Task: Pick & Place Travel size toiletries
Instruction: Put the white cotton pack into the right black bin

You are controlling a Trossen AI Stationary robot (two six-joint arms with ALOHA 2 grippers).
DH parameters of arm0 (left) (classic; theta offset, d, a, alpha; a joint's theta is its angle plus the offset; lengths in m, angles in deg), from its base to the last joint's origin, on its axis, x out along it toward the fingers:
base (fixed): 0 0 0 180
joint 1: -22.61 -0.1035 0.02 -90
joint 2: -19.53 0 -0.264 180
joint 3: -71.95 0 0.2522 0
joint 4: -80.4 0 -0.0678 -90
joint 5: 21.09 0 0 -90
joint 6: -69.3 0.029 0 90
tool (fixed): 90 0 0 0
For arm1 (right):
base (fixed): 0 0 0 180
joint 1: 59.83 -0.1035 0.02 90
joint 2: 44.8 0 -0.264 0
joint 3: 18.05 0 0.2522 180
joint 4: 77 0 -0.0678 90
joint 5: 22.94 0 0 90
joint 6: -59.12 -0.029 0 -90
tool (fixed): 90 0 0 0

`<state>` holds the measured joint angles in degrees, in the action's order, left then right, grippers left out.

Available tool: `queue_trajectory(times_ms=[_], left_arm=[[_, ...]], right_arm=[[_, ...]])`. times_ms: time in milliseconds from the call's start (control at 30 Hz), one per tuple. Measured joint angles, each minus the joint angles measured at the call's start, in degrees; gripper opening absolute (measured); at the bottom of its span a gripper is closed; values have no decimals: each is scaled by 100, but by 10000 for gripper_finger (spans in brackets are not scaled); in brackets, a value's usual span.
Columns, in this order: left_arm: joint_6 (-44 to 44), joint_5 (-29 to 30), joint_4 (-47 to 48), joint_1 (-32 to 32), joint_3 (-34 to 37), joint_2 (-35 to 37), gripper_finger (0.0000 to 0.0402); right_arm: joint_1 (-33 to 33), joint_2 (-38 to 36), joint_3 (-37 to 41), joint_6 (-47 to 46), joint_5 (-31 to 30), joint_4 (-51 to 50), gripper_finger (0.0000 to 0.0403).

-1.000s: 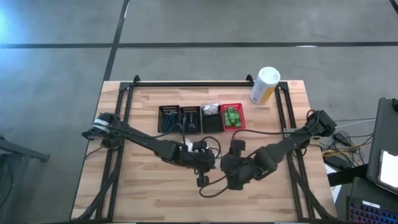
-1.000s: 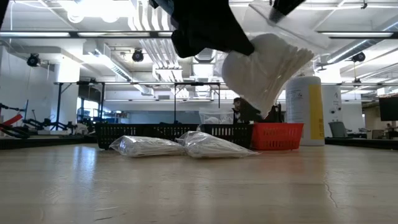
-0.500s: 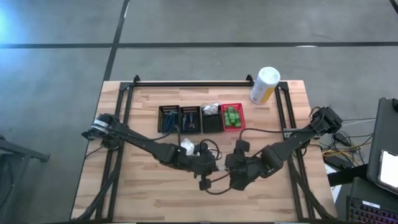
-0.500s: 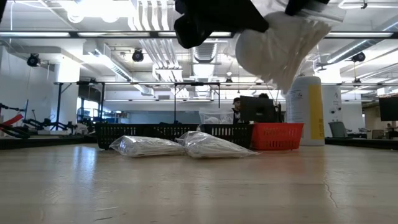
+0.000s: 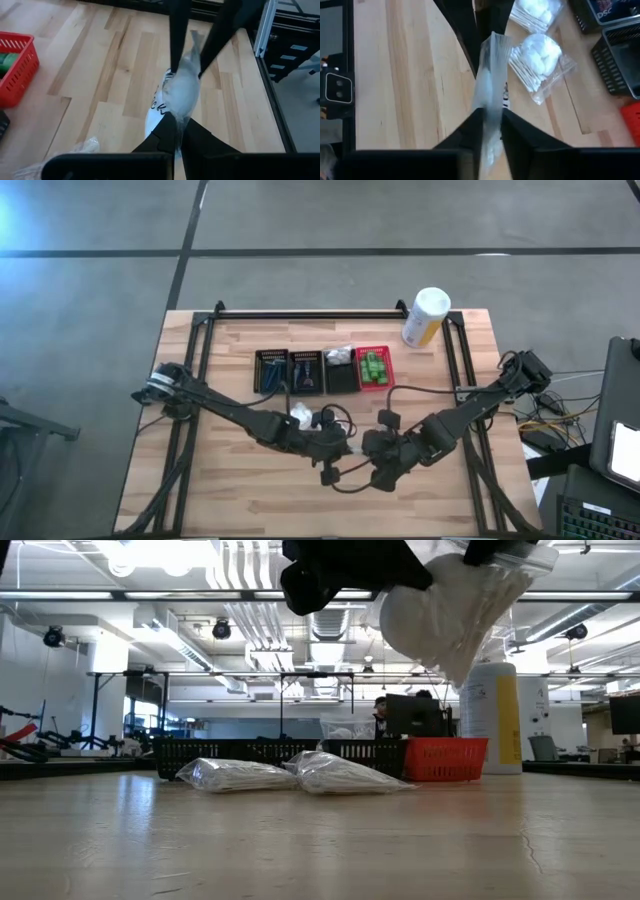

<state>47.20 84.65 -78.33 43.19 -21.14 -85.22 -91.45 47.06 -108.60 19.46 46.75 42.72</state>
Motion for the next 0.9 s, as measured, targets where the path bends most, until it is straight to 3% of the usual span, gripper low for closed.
queue_trajectory(times_ms=[100, 300, 567, 700, 900], left_arm=[[65, 3, 0, 3, 0, 0, 12], [-19, 34, 29, 12, 0, 2, 28], [-779, 151, 221, 77, 0, 51, 166], [-802, 707, 452, 262, 0, 215, 230], [-980, 1058, 1512, 362, 0, 634, 278]], right_arm=[[2, -33, 0, 70, -4, -2, 18], [134, -42, 0, 195, 137, -2, 9], [316, -42, 0, 559, 382, 1, 9], [436, -47, 0, 746, 438, -1, 9], [751, -51, -71, 1271, 662, -129, 9]])
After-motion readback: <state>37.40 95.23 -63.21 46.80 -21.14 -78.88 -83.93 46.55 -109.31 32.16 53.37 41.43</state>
